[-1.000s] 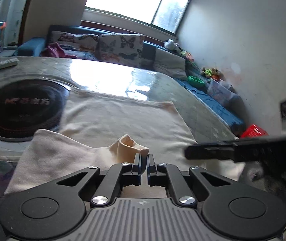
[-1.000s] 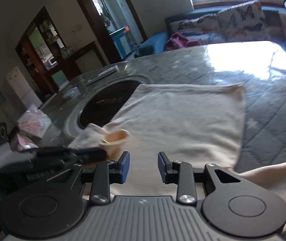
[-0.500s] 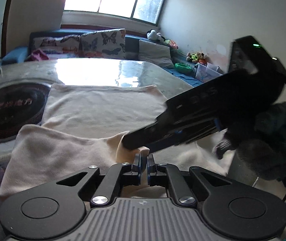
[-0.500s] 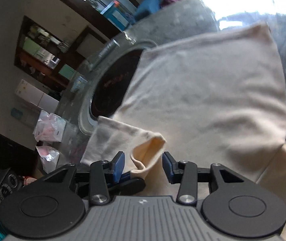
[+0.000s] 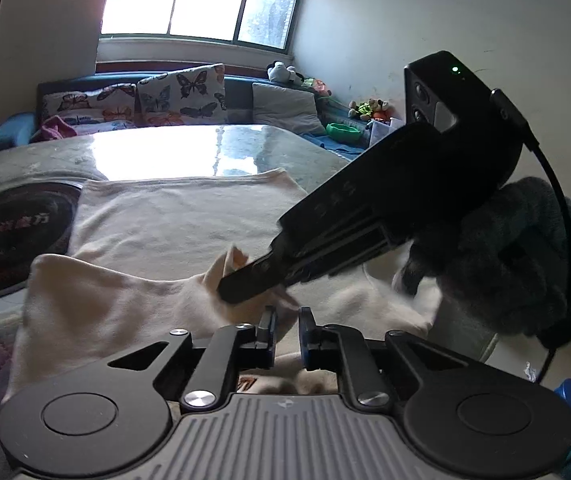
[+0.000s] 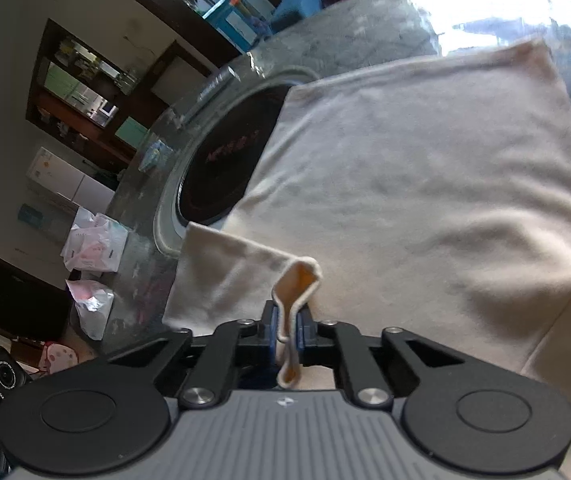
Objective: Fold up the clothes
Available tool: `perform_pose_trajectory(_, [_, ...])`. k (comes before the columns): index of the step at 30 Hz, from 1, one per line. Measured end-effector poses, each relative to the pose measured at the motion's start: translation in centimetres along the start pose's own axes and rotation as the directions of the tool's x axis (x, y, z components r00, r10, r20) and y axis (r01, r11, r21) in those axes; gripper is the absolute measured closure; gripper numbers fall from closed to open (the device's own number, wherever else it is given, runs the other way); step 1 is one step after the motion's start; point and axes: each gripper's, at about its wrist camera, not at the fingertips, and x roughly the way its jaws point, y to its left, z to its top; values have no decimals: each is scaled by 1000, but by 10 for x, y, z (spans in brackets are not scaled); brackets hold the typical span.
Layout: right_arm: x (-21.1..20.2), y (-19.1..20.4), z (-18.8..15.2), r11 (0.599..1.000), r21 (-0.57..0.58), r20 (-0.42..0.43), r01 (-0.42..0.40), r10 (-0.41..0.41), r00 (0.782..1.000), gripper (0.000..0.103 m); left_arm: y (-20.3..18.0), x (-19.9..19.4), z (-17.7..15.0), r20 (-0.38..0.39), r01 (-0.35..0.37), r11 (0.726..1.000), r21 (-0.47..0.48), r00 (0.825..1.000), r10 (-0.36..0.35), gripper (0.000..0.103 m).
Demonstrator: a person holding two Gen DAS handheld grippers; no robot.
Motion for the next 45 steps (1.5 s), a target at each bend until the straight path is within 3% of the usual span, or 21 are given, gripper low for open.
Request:
perform_pose_trajectory(3, [-10,7,4,1000,-20,36,-16,16,999,99,9,-15,-2,20,-44,999,4,999,44,73])
perform_pose_trajectory(6, [-21,19,11,998,-51,73,-37,41,997,99,22,-29,-5,44,-133,991,-14,990,134,72])
perform_pose_trajectory(11, [-38,46,25,991,-112,124,-76,90,988,99,39,-40,-16,68,-304,952,-40,950,306,64])
perform_pose_trajectory(18, [-56,78,35,979,-186,173,-82,115,978,99,52,-42,-27,50,-399,914,-77,914,403,56])
perform_pose_trajectory(25, [-76,87,31,974,-216,210,-63,109,972,99,56,-34,-35,30,-432,901,-43,901,434,60])
perform_pose_trajectory(27, [-82,87,29,974,-220,218,-52,101,971,99,58,-33,-37,19,-437,899,-45,899,438,76])
perform_pose_trajectory(30, [-87,78,25,978,-208,218,-16,63,974,99,62,-33,-39,10,-441,896,-50,897,442,89])
perform_pose_trajectory(37, [-76,36,13,990,-118,157,82,-63,986,99,61,-36,-43,13,-452,892,-23,892,452,90])
perform_pose_trajectory(45, [-52,-9,-11,981,-43,105,190,-185,977,99,58,-40,-45,-5,-423,906,-2,906,423,87])
